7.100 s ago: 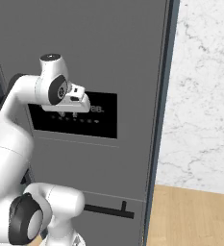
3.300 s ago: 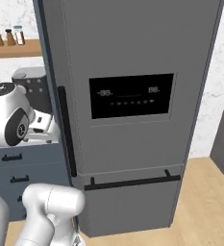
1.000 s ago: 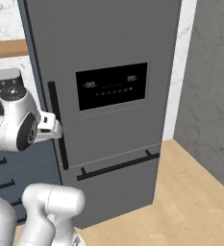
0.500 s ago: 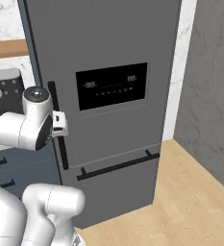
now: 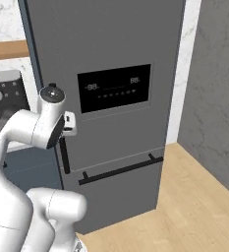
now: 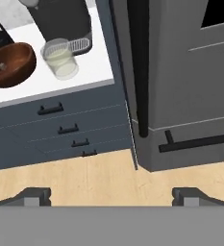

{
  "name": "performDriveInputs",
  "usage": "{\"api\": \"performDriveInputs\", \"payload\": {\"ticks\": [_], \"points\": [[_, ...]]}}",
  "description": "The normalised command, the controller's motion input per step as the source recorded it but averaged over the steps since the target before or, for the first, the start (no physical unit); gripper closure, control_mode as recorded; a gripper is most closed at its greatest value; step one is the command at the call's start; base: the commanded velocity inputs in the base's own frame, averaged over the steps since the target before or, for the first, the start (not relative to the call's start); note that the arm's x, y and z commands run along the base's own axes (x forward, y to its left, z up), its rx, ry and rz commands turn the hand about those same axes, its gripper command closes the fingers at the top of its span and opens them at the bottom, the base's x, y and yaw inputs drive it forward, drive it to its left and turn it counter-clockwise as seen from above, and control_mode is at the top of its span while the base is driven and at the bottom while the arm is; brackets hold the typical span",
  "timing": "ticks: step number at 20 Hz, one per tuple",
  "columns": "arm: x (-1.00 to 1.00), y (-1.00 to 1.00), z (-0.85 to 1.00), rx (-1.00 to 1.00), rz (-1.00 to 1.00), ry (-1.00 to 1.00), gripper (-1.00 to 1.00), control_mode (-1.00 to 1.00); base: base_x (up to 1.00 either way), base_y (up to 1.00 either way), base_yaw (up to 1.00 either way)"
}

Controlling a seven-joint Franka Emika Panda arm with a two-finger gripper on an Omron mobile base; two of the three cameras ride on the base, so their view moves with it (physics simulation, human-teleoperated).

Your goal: Grab a lemon wedge from the fridge and one ice cube from the ice bowl, and put them in the glass of lemonade.

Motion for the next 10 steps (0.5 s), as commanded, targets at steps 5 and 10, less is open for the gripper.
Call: {"api": "performDriveInputs", "payload": {"ticks": [5,10], "points": [[1.00,0.07,-0.32,0.01,-0.01,-0.07,-1.00,-1.00,0.00,0.00,0.00],[1.00,0.53,-0.33,0.00,-0.12,-0.04,-1.00,-1.00,0.00,0.00,0.00]]}}
